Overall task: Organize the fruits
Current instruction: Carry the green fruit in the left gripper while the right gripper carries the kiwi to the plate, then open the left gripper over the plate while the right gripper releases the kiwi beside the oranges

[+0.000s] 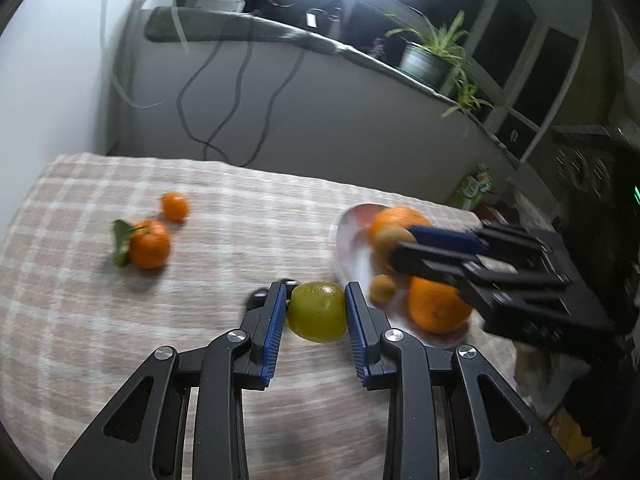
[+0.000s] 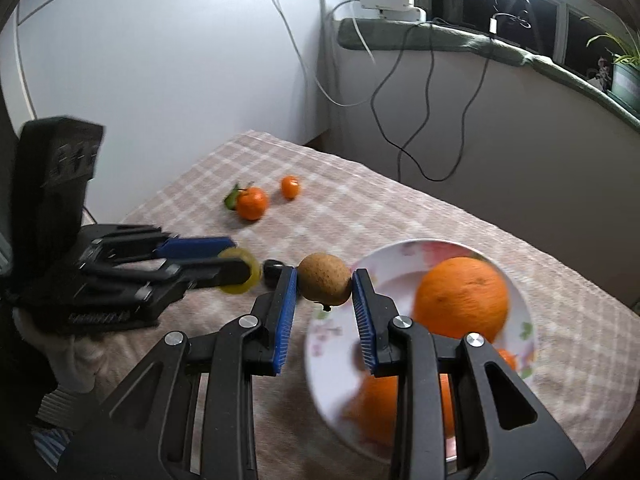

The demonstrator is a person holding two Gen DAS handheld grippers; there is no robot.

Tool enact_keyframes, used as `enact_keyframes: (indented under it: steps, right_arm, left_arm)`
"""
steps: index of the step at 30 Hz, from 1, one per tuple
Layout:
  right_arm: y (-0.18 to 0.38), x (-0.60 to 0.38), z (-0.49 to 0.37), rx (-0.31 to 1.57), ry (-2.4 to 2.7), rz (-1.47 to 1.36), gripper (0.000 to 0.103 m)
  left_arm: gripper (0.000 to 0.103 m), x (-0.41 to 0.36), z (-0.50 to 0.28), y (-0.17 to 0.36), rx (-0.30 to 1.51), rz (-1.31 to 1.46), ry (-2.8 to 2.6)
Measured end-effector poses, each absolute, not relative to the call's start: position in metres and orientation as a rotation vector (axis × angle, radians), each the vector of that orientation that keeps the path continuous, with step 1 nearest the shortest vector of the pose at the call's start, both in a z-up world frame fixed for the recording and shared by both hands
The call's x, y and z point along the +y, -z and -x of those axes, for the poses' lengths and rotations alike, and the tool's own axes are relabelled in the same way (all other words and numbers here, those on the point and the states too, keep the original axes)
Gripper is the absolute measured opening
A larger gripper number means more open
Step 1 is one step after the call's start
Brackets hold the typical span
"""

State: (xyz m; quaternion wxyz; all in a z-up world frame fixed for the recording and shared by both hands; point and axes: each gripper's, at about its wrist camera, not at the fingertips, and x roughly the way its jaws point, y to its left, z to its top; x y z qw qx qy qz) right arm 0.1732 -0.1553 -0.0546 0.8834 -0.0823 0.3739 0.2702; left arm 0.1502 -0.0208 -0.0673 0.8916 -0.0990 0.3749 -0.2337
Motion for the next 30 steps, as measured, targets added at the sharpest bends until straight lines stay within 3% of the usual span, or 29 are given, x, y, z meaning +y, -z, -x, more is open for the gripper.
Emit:
enact_keyframes:
  steps: [13, 30]
  right_arm:
    - [0.052, -0.167, -0.203, 0.81, -0.534, 0.218, 0.03]
    - [0.064, -0.158, -0.216, 0.842, -0.525, 0.29, 0.03]
  left_arm:
    - [0.028, -0.077, -0.147, 0.072, 0.785, 0.127, 0.548]
    - [0.029, -0.089, -0.147, 0.072, 0.792, 0.129, 0.559]
